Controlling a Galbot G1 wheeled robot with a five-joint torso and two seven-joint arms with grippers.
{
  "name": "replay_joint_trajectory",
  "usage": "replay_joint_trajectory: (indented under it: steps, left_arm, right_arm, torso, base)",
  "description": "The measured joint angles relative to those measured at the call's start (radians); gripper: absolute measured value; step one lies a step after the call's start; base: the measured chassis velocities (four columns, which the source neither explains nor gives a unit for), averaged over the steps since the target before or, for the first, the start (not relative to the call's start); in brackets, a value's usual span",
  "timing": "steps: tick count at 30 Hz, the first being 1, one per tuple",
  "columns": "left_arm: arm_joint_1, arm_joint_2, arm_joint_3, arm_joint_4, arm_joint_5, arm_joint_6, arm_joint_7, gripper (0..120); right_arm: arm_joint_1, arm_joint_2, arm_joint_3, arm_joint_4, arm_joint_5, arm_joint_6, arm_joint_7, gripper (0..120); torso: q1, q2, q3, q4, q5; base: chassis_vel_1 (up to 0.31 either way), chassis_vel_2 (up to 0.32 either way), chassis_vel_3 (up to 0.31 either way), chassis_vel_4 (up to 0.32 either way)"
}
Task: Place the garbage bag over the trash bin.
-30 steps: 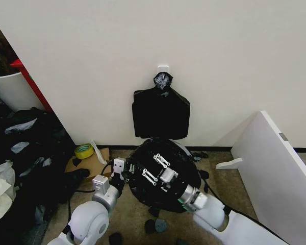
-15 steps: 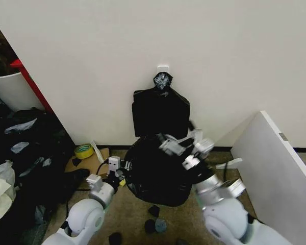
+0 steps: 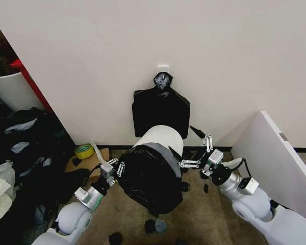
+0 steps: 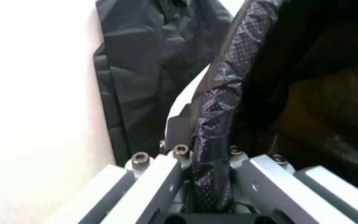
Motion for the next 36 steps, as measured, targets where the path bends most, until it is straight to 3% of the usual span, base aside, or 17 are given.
replay_joint_trajectory:
  steps: [14, 24, 30, 33, 36]
  left_arm:
    - [0.0, -0.003, -0.009, -0.011, -0.01, 0.005, -0.001, 0]
    - [0.002, -0.003, -0.009, -0.024, -0.031, 0.011, 0.037, 0]
    - [0.001, -0.001, -0.009, -0.024, -0.041, 0.023, 0.041, 0]
    - [-0.002, -0.003, -0.004, -0.029, -0.083, 0.085, -0.019, 0]
    - [-0.003, -0.009, 0.004, -0.058, -0.138, 0.207, -0.112, 0]
  right_arm:
    - [-0.007, 0.018, -0.014, -0.044, -0.088, 0.009, 0.013, 100]
    - [0.038, 0.06, -0.007, -0.171, -0.239, 0.022, 0.113, 100]
    - [0.071, 0.088, -0.015, -0.208, -0.258, 0.078, 0.137, 100]
    - [0.08, 0.115, -0.018, -0.203, -0.252, 0.169, 0.142, 100]
    - [0.071, 0.15, -0.014, -0.155, -0.231, 0.171, 0.225, 100]
  torso:
    - [0.0, 0.0, 0.0, 0.0, -0.0003]
    - [0.0, 0.0, 0.0, 0.0, -0.0001]
    - [0.0, 0.0, 0.0, 0.0001, 0.0]
    - [0.0, 0.0, 0.0, 0.0, -0.0002]
    - [0.0, 0.0, 0.0, 0.0, -0.0003]
  base:
    - [0.0, 0.0, 0.0, 0.0]
    - [0.0, 0.0, 0.0, 0.0]
    - [0.0, 0.0, 0.0, 0.0]
    - [0.0, 0.0, 0.0, 0.0]
    - [0.0, 0.0, 0.0, 0.0]
